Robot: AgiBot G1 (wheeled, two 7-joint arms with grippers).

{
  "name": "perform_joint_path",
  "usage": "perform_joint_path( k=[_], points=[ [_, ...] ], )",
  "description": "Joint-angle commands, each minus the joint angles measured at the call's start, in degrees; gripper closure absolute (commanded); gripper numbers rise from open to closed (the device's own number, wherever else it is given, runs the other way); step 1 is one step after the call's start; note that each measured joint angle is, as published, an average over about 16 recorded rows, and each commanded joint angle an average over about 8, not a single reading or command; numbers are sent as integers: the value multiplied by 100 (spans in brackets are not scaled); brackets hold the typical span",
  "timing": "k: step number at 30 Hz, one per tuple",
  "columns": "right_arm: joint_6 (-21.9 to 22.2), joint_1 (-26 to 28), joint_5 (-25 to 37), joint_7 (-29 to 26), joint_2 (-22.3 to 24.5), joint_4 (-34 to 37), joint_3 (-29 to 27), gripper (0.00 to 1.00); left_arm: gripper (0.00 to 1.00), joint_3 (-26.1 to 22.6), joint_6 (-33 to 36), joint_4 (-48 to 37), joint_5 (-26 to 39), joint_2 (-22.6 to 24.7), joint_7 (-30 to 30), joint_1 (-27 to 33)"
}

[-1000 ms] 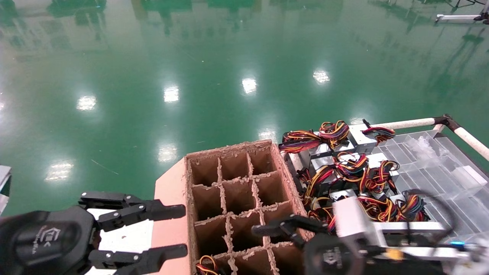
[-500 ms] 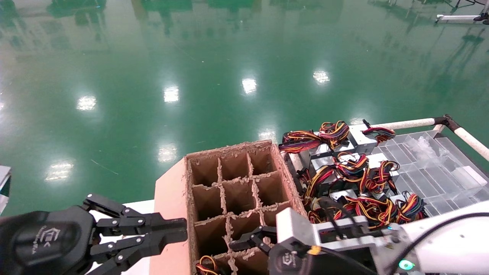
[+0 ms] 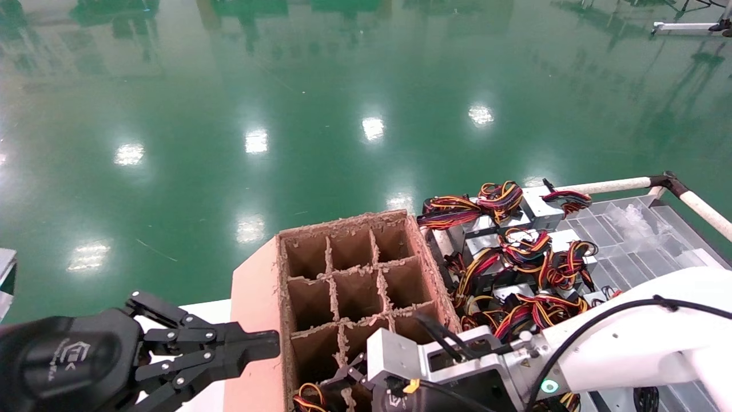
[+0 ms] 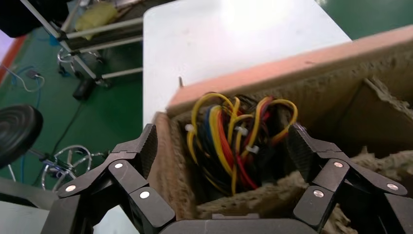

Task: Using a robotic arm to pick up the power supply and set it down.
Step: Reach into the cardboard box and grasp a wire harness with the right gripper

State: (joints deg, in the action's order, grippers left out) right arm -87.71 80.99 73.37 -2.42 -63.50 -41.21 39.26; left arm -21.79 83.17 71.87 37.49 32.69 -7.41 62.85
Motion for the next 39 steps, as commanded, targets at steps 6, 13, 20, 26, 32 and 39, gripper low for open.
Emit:
perform_joint_path(
  k=[6, 13, 20, 26, 32, 39],
  points=[
    [80, 62, 77, 43, -135, 198, 52, 100, 0, 0, 0, 0, 0, 0, 0, 0],
    [130, 63, 116, 51, -198, 315, 80, 100, 0, 0, 0, 0, 0, 0, 0, 0],
    [154, 30, 161, 22, -225, 388, 118, 100, 0, -1, 0, 0, 0, 0, 0, 0],
    [174, 32, 177, -8, -205, 413, 124, 100, 0, -1, 0, 0, 0, 0, 0, 0],
    [160, 15, 170, -64, -174, 409, 126, 100, 0, -1, 0, 0, -1, 0, 0, 0],
    [103, -36, 43, -158, -118, 386, 70, 100, 0, -1, 0, 0, -1, 0, 0, 0]
  ],
)
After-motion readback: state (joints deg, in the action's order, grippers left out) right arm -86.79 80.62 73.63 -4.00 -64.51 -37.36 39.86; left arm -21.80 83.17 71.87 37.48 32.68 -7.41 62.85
